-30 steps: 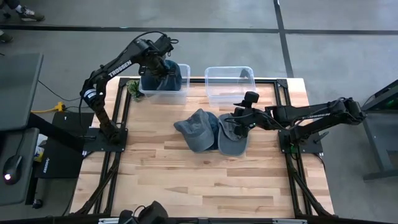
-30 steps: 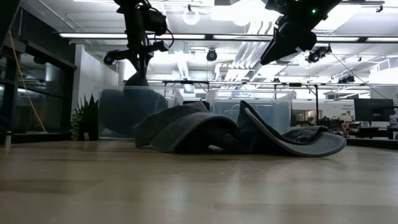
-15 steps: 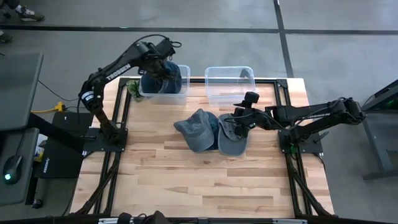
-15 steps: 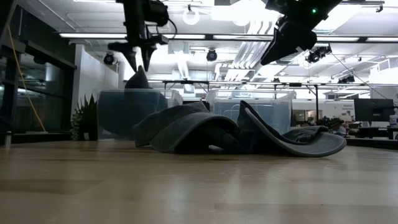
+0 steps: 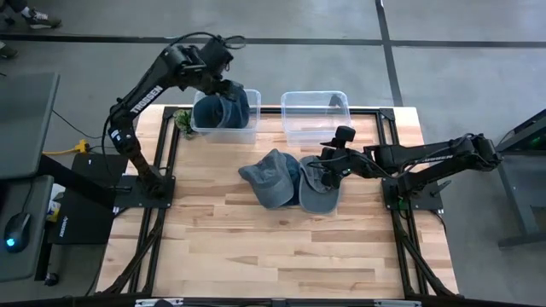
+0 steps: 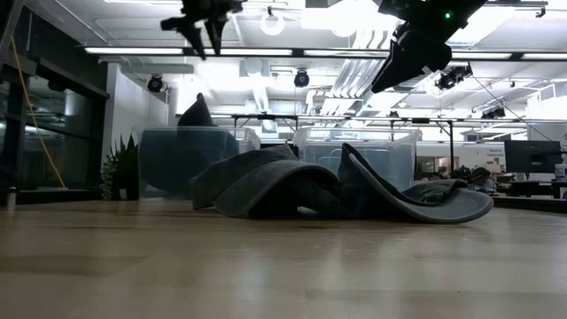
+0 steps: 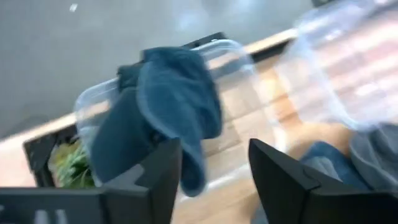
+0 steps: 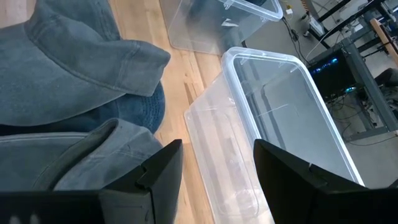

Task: Pick & Place hat
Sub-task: Put the left top gray cap into the right transparent bin

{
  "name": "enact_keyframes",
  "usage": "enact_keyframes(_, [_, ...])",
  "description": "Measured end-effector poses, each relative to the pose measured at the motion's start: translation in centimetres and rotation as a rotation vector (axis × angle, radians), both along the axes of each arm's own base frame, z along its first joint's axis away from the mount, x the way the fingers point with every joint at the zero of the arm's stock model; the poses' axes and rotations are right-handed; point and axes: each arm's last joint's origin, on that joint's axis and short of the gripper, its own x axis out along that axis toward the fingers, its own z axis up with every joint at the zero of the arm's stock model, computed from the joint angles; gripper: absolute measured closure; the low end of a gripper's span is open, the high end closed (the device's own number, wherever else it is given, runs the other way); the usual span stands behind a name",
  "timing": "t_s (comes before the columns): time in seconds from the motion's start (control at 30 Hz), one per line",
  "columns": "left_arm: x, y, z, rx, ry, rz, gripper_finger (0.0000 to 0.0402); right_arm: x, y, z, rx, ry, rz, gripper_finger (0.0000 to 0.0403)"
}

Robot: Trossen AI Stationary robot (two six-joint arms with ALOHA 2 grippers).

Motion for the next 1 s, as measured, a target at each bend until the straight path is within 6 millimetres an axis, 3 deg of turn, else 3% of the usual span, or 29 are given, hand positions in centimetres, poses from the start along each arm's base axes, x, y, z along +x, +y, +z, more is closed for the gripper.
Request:
enact_keyframes(0.27, [1.9, -2.9, -0.3, 0.088, 0.109, -0.121, 0.0389, -0.3, 0.0, -0.3, 0.015, 0.023, -0.018, 0.021])
enact_keyframes(0.73, [6.7, -9.8, -5.2, 0.184, 0.24, -0.29, 0.04, -1.0, 0.0, -1.0, 0.077, 0.093, -0.043, 0.021])
enact_keyframes(0.9, [7.4, -12.9, -6.9, 0.223, 0.281, -0.326, 0.04, -1.0, 0.4, -1.0, 0.074, 0.102, -0.029, 0.021])
enact_keyframes(1.0, [6.7, -14.6, -7.5, 0.218, 0.277, -0.338, 0.0401, -1.0, 0.9, -1.0, 0.074, 0.101, -0.005, 0.021])
